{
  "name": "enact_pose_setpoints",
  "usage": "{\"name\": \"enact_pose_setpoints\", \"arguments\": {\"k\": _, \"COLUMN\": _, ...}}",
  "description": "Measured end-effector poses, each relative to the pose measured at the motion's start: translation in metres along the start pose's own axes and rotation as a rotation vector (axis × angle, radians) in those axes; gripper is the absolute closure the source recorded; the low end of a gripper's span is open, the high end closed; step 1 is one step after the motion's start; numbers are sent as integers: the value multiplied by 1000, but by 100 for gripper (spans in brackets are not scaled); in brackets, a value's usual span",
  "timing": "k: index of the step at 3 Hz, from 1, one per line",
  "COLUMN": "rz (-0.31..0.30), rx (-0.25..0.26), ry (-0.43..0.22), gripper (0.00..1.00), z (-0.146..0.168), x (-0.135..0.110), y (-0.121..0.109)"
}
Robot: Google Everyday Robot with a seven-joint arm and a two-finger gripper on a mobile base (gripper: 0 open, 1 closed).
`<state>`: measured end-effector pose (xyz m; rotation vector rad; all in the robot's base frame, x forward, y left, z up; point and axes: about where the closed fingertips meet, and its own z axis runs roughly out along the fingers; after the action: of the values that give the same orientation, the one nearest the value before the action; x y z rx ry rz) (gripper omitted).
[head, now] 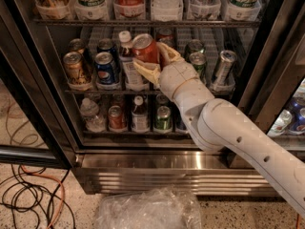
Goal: Pick coke can from middle shelf of fridge
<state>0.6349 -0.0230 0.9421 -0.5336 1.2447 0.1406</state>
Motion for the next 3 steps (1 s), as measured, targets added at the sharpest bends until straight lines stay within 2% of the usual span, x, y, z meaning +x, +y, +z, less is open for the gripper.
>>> {"name": "enact_pose_setpoints", "arguments": {"k": 1, "rz": -62, "rx": 63, "ry": 38, "gripper": 100, "z": -27, "x": -8, "y": -18}}
{"name": "enact_pose_setpoints", "arguments": {"k": 2, "rz": -105, "rx": 143, "ry": 115, "gripper": 100, "z": -70, "x": -22, "y": -75}}
{"name": "enact_pose_setpoints", "arguments": {"k": 3, "rz": -21, "rx": 120, "ry": 172, "gripper": 100, "z": -109, "x": -54, "y": -92}}
